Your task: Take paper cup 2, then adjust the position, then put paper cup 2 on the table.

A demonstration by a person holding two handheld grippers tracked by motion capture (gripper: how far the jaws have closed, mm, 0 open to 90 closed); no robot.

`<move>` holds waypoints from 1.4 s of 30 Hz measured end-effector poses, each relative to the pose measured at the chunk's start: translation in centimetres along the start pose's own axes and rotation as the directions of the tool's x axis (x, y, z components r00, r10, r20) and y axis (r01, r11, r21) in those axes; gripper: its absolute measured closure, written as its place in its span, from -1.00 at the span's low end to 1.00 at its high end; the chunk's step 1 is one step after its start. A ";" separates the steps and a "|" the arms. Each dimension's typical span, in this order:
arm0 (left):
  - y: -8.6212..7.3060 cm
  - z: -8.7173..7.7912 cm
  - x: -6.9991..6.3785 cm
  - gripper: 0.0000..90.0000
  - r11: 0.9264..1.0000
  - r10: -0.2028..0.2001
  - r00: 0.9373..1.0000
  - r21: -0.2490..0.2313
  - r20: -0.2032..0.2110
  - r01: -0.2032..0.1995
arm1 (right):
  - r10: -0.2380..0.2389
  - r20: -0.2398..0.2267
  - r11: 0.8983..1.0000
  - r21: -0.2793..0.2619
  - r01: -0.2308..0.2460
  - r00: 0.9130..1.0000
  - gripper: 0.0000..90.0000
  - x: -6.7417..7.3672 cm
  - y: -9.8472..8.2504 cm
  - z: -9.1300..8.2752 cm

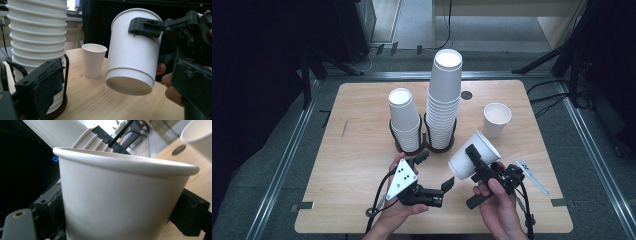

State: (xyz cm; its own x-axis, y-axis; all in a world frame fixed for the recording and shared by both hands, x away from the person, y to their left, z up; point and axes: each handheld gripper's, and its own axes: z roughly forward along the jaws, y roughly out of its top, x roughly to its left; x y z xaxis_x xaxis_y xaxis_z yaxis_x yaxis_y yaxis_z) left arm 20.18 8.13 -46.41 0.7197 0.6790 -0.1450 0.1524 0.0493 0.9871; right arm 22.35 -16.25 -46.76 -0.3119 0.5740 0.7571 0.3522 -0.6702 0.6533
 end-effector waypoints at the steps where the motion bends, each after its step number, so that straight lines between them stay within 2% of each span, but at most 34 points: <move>1: 0.1 -0.1 0.1 -1.00 1.000 -0.001 1.000 0.003 -0.002 0.001 | -0.045 0.017 0.999 -0.012 0.046 0.999 -0.71 -0.1 0.1 0.1; 4: 0.2 -0.2 0.5 -1.00 1.000 0.007 1.000 0.013 -0.012 -0.007 | -0.137 0.057 0.990 -0.034 0.139 0.989 -0.71 -0.5 0.2 0.2; 7: 0.3 -0.4 0.9 -1.00 1.000 0.006 1.000 0.020 -0.014 -0.006 | -0.233 0.101 0.970 -0.050 0.239 0.967 -0.71 -0.9 0.3 0.4; 9: 0.3 -0.4 1.1 -1.00 1.000 0.001 1.000 0.025 -0.023 0.000 | -0.306 0.136 0.947 -0.059 0.316 0.942 -0.71 -1.2 0.4 0.5; 12: 0.2 -0.4 1.5 -1.00 0.999 -0.008 1.000 0.038 -0.030 0.009 | -0.401 0.183 0.907 -0.058 0.417 0.898 -0.71 -1.5 0.4 0.7; 15: 0.1 -0.4 1.8 -1.00 0.999 -0.003 0.999 0.051 -0.043 0.006 | -0.448 0.199 0.883 -0.059 0.467 0.872 -0.71 -1.9 0.5 0.8; 16: 0.1 -0.4 1.9 -1.00 0.999 -0.003 0.999 0.054 -0.046 0.006 | -0.473 0.211 0.868 -0.059 0.494 0.856 -0.71 -2.0 0.5 0.9; 17: 0.1 -0.4 1.9 -1.00 0.999 -0.004 0.999 0.054 -0.047 0.006 | -0.490 0.215 0.858 -0.057 0.511 0.845 -0.71 -2.2 0.6 0.9; 20: 0.1 -0.5 2.2 -1.00 0.998 -0.011 0.999 0.057 -0.052 0.014 | -0.500 0.222 0.851 -0.052 0.522 0.837 -0.71 -2.5 0.8 1.0; 25: 0.1 -0.9 2.7 -1.00 0.998 -0.011 0.998 0.064 -0.058 0.015 | -0.536 0.241 0.828 -0.039 0.560 0.809 -0.71 -3.1 1.1 1.3; 26: 0.1 -0.9 2.8 -1.00 0.998 -0.011 0.998 0.063 -0.060 0.015 | -0.552 0.244 0.816 -0.039 0.577 0.797 -0.71 -3.3 1.1 1.4; 28: 0.1 -1.0 3.0 -1.00 0.998 -0.010 0.998 0.062 -0.065 0.014 | -0.575 0.247 0.799 -0.033 0.600 0.780 -0.71 -3.5 1.2 1.4; 31: 0.1 -1.2 3.4 -1.00 0.998 -0.015 0.997 0.063 -0.073 0.019 | -0.587 0.250 0.791 -0.024 0.611 0.770 -0.71 -3.9 1.3 1.6; 33: 0.0 -1.3 3.6 -1.00 0.997 -0.014 0.997 0.068 -0.079 0.019 | -0.601 0.255 0.780 -0.021 0.626 0.757 -0.71 -4.2 1.3 1.7; 35: 0.0 -1.4 3.7 -1.00 0.997 -0.012 0.996 0.073 -0.085 0.018 | -0.606 0.260 0.775 -0.017 0.631 0.752 -0.71 -4.4 1.4 1.8; 37: 0.0 -1.5 3.9 -1.00 0.997 -0.012 0.996 0.074 -0.091 0.019 | -0.606 0.268 0.775 -0.011 0.631 0.749 -0.71 -4.6 1.4 1.9; 38: 0.0 -1.6 4.0 -1.00 0.997 -0.011 0.996 0.073 -0.092 0.018 | -0.615 0.272 0.768 -0.008 0.641 0.740 -0.71 -4.8 1.5 2.0; 42: 0.0 -1.9 4.4 -1.00 0.997 -0.013 0.994 0.075 -0.104 0.021 | -0.618 0.282 0.764 -0.008 0.646 0.734 -0.71 -5.2 1.7 2.1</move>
State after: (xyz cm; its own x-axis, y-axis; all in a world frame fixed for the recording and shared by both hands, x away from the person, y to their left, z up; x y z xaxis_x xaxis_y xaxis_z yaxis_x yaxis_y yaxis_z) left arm 22.02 12.53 -46.89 0.6432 0.7509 -0.1500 0.2178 0.0084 0.9760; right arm 26.45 -19.38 -49.60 -0.1977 0.9681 0.1542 0.0600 -0.1450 0.9876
